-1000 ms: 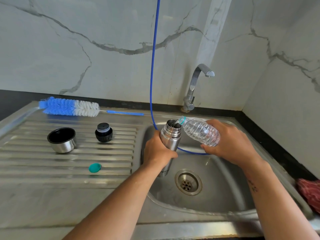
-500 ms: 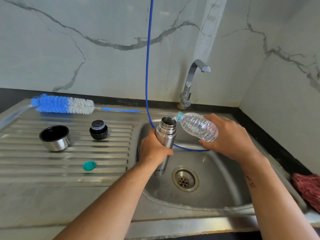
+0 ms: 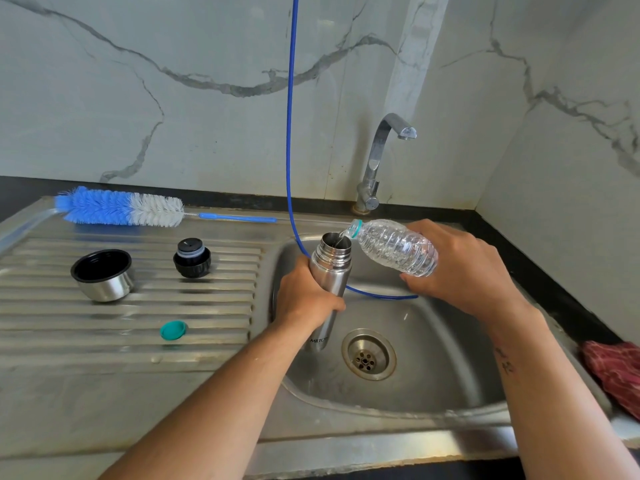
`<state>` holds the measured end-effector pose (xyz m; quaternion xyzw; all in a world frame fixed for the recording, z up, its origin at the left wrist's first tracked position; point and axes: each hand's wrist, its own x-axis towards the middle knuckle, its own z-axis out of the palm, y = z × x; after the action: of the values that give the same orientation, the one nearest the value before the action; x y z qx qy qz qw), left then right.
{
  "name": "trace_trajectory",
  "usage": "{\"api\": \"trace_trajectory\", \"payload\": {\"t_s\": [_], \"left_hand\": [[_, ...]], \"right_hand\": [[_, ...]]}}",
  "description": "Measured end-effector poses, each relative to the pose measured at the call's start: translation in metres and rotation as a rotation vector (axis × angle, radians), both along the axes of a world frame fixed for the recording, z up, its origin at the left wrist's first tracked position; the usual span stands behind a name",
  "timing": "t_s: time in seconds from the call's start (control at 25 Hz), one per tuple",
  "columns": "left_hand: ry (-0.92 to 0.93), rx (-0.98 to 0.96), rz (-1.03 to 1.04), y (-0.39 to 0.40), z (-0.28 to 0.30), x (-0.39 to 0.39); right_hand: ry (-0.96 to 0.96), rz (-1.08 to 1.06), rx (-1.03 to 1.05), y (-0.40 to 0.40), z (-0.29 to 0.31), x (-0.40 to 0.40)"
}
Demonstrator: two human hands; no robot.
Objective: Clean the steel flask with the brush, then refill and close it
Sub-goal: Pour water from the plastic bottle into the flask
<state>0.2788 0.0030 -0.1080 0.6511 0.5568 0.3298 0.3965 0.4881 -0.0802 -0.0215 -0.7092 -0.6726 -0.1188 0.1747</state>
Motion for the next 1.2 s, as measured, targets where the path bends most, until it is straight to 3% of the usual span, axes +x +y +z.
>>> {"api": "trace_trajectory", "payload": {"t_s": [1.2], "left_hand": [[0.004, -0.021, -0.037, -0.0080, 0.0048, 0.0015]], "right_hand": [[-0.018, -0.051, 0.022, 0.0004, 0.0000, 0.0039]]}}
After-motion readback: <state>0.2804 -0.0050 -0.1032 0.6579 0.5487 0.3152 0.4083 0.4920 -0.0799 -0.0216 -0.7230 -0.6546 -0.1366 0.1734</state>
